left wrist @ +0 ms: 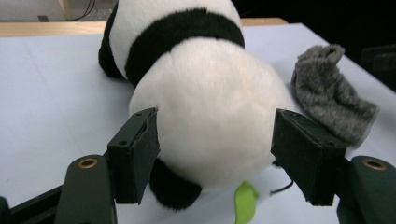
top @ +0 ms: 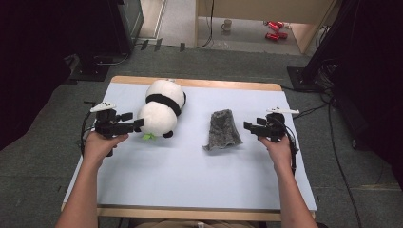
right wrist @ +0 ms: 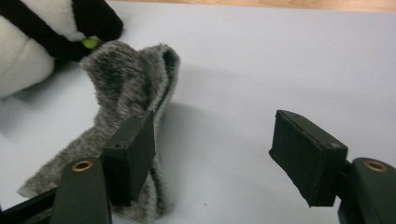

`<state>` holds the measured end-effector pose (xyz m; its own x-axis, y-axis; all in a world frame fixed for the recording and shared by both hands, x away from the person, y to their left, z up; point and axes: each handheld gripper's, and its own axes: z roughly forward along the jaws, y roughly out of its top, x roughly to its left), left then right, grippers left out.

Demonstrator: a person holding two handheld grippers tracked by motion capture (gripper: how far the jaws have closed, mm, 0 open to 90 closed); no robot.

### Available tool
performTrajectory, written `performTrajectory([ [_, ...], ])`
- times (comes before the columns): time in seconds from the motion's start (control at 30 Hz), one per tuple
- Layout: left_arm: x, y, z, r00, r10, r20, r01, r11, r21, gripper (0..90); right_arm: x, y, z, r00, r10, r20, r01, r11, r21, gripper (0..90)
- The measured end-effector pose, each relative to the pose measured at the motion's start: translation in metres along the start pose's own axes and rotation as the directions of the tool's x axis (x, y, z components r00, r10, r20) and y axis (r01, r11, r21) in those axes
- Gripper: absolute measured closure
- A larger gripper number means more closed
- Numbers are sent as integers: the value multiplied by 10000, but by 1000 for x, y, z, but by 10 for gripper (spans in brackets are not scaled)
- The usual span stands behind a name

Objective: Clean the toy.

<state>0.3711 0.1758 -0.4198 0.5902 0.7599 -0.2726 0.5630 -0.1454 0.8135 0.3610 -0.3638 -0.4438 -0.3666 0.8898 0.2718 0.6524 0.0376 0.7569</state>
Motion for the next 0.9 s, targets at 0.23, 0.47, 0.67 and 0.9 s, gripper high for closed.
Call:
performTrajectory([
  [0.23,12,-18,-3,9988,204,-439,-183,9987,483,345,-15,-4,6,9982,-23,601,23,10000,5,322],
  [0.47,29,-36,-3,9946,244,-1004,-167,9969,771,348,-27,-7,14,9912,-455,1239,431,9988,219,381],
  [0.67,42,-48,4,9870,516,-1525,-311,9905,1339,348,-35,-12,17,9718,-654,2266,561,9973,473,395],
  [0.9,41,-53,10,9818,1127,-1527,-861,9815,1707,352,-45,-26,26,9614,-285,2738,22,9954,959,421],
])
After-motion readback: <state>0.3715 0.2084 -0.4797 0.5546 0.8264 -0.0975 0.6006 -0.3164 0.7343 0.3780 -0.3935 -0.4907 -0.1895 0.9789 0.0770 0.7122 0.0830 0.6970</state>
